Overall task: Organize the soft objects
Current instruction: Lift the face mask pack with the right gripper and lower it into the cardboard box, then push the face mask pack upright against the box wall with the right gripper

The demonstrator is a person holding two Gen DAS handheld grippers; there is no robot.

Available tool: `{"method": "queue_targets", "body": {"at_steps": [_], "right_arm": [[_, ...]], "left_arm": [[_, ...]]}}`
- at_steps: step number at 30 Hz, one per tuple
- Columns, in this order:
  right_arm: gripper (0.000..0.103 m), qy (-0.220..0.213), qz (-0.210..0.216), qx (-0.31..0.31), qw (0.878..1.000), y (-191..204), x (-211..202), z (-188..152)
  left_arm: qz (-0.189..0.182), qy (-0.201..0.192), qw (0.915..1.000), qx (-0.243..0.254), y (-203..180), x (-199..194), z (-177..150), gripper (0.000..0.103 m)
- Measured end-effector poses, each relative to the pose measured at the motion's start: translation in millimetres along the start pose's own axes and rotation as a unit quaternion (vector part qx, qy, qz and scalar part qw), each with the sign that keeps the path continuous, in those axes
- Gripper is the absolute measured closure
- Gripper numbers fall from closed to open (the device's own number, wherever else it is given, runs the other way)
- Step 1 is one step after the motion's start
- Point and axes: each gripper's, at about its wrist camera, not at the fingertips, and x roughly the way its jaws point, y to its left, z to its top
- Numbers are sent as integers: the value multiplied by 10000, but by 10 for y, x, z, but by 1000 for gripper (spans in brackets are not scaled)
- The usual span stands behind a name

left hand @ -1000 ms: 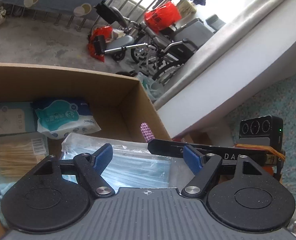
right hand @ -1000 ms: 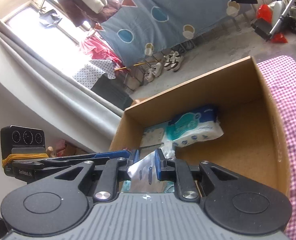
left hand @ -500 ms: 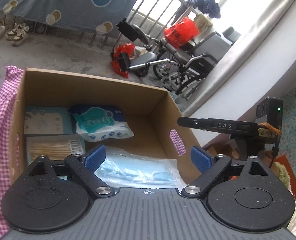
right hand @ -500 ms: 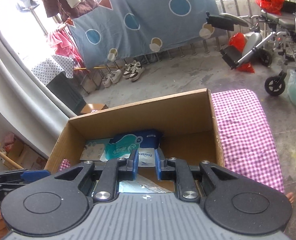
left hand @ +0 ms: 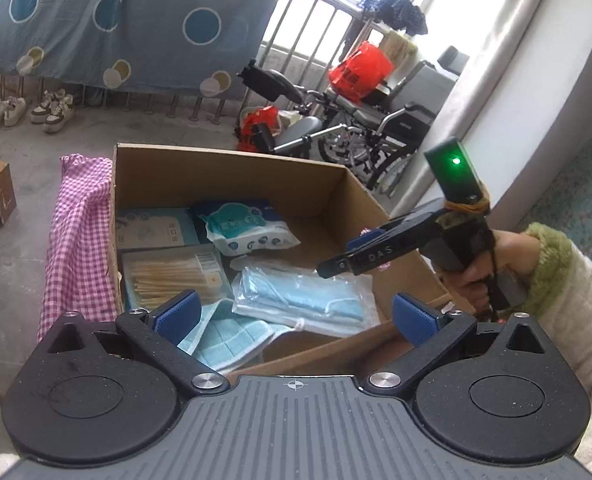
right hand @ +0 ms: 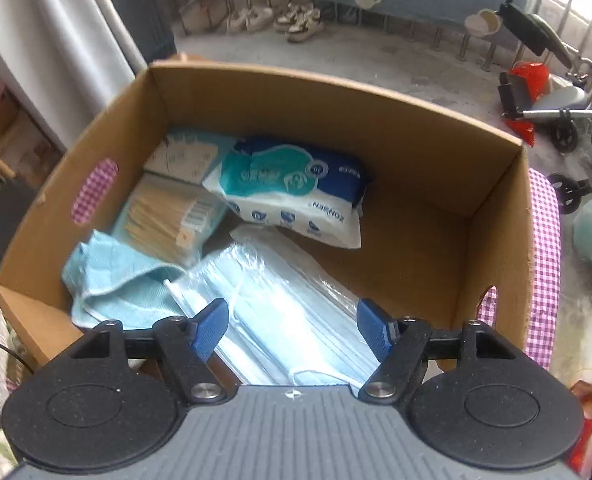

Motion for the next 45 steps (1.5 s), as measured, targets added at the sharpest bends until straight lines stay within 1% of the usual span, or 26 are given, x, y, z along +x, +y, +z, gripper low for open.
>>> {"method": "queue_targets", "body": {"at_steps": [3, 5, 8, 9, 11, 13, 19, 21, 22, 23, 24, 25, 26, 27, 28, 29, 30, 31, 34, 38, 41, 44, 45], "right_arm": [[30, 431, 64, -399, 9983, 125, 179, 39], [29, 608, 100, -688, 9957, 253, 221, 73], [20, 817, 138, -1188, 9895, 491, 262, 116], [16, 917, 114, -1364, 9863, 573, 299, 118], [14, 1129, -73, -1753, 9780, 735, 407, 112], [14, 1344, -352, -1995, 9700, 825, 536, 105], [14, 1950, -897, -2396, 9469, 878, 845, 53], [14, 2048, -1041, -2448, 9420, 879, 932, 21], [10, 2049, -1131, -2480, 9401, 882, 963, -3], [9, 1942, -1182, -2470, 9420, 880, 952, -10], [13, 1810, -1211, -2431, 9452, 874, 926, -9], [24, 1727, -1227, -2355, 9485, 862, 898, -6], [31, 1639, -1155, -2176, 9552, 833, 857, 0], [47, 1546, -1082, -1984, 9618, 806, 814, 13], [57, 1441, -1038, -1800, 9675, 774, 770, 28], [64, 1329, -1053, -1706, 9706, 767, 719, 26], [79, 1192, -1099, -1667, 9726, 774, 662, 13], [82, 1017, -1183, -1610, 9746, 785, 590, -6], [91, 562, -1292, -1318, 9812, 787, 342, -60], [92, 14, -1383, -889, 9864, 710, -58, -103], [93, -346, -1573, -544, 9854, 610, -318, -148], [93, -638, -1683, -153, 9836, 469, -485, -161], [93, -720, -1791, -70, 9812, 449, -530, -174]], "left_arm": [[35, 15, 10000, 46, 30, -107, -105, 1], [35, 20, 10000, 9, 72, -167, -179, 1], [67, -5, 10000, -48, 123, -226, -245, 1], [77, -19, 9999, -62, 137, -237, -256, 1], [95, -47, 9999, -80, 168, -250, -275, 1], [71, -60, 9999, -101, 196, -253, -282, 1], [-83, -51, 9998, -149, 255, -245, -325, 1], [-116, -55, 9998, -182, 284, -250, -353, 1], [-132, -58, 9997, -204, 297, -252, -359, 1], [-143, -62, 9996, -223, 308, -256, -363, 1], [-153, -72, 9996, -242, 319, -263, -370, 1], [-167, -86, 9995, -253, 319, -274, -371, 1], [-181, -99, 9994, -265, 332, -284, -374, 1], [-193, -111, 9994, -276, 343, -294, -377, 1], [-202, -123, 9993, -285, 350, -303, -380, 1], [-210, -134, 9993, -295, 362, -313, -389, 1], [-212, -137, 9992, -303, 370, -318, -390, 1], [-219, -142, 9992, -311, 379, -321, -393, 1], [-245, -138, 9991, -331, 384, -336, -406, 1], [-314, -147, 9989, -306, 368, -376, -432, 1], [-375, -166, 9987, -285, 349, -409, -459, 1], [-416, -179, 9986, -275, 337, -436, -476, 1], [-424, -186, 9985, -274, 334, -447, -481, 1]]}}
